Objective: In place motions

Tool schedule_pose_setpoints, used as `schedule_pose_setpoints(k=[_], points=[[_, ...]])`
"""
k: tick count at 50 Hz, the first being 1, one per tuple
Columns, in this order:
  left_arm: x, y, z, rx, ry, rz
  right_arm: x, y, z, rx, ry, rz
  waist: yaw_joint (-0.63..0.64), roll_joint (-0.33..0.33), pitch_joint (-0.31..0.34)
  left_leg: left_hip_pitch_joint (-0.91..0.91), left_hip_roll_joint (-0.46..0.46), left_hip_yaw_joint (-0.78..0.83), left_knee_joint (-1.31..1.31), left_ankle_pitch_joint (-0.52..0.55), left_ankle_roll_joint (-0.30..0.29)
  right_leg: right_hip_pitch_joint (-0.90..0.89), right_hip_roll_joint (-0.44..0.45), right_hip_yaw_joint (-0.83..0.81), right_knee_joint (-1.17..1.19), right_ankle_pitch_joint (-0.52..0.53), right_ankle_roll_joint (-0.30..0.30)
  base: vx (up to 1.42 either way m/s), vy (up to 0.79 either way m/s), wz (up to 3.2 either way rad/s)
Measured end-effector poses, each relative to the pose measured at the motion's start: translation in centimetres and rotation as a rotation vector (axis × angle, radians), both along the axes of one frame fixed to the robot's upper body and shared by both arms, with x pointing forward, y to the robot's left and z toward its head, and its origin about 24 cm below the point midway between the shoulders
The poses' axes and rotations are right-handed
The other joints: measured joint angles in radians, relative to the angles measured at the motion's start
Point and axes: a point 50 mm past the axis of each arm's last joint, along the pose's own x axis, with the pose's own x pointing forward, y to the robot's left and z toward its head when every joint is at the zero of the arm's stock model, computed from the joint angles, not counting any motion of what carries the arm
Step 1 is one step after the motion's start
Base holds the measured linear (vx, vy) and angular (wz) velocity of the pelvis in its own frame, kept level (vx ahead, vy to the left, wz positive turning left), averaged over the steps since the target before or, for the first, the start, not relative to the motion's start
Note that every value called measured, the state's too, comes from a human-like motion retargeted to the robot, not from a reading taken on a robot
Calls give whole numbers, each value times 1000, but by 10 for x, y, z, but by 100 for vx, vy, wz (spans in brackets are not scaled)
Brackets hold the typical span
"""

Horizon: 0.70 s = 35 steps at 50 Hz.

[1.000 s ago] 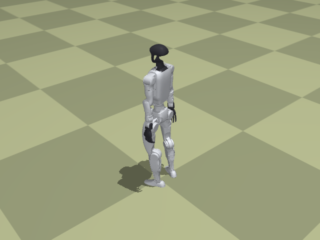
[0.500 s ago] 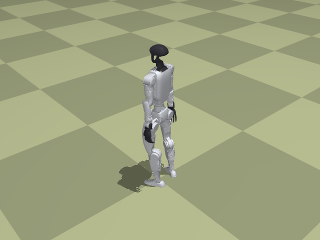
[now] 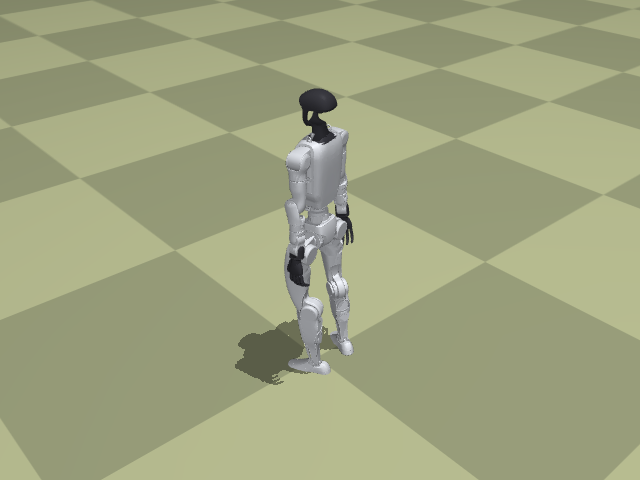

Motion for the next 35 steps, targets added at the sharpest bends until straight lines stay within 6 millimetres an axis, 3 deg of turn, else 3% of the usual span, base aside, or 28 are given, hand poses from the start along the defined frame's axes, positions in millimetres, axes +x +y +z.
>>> schedule_pose_setpoints(k=[35], points=[[0, -1, 0, -1, -4, 3, 0, 0, 0, 1, 6, 3, -6, 1, -10, -2, -3, -5, 0, -1, 1, 1, -1, -6, 0, -2, 3, 0, 0, 0]])
